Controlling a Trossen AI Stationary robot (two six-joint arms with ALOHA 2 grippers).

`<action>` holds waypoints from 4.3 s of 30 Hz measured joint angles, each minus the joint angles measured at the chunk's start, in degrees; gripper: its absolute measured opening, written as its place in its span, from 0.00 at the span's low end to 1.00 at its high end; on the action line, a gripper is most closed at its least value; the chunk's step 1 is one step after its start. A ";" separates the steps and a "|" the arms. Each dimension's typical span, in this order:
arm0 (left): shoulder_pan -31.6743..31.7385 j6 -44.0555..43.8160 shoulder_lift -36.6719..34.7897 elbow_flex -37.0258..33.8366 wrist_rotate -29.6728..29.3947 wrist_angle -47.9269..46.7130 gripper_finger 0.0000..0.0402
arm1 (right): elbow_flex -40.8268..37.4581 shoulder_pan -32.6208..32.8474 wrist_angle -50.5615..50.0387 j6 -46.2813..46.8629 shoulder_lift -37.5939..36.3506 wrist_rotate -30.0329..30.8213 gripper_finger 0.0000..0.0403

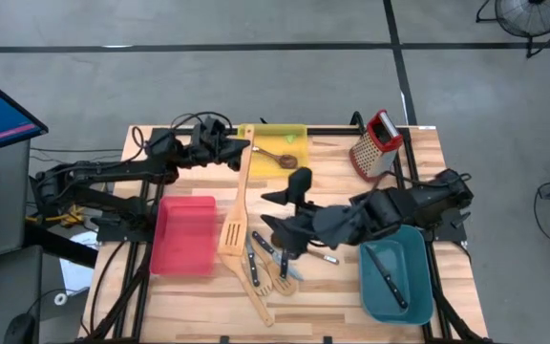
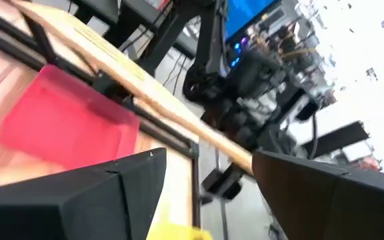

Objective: Pick & Place Kitchen Items
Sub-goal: Put the brown spatula into the red bin

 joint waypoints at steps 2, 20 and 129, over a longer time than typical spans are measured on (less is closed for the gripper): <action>1.29 2.67 0.00 0.00 1.96 -0.01 0.02 | 0.00 1.03 -2.44 3.05 -0.55 0.56 0.58; 7.83 27.79 -1.10 -0.67 15.95 -19.30 0.02 | 0.00 3.79 -24.56 34.95 -2.63 0.19 0.58; 14.20 54.59 -39.23 -20.81 -7.42 -86.63 0.02 | -77.64 -16.88 70.25 43.90 -27.87 -47.68 0.33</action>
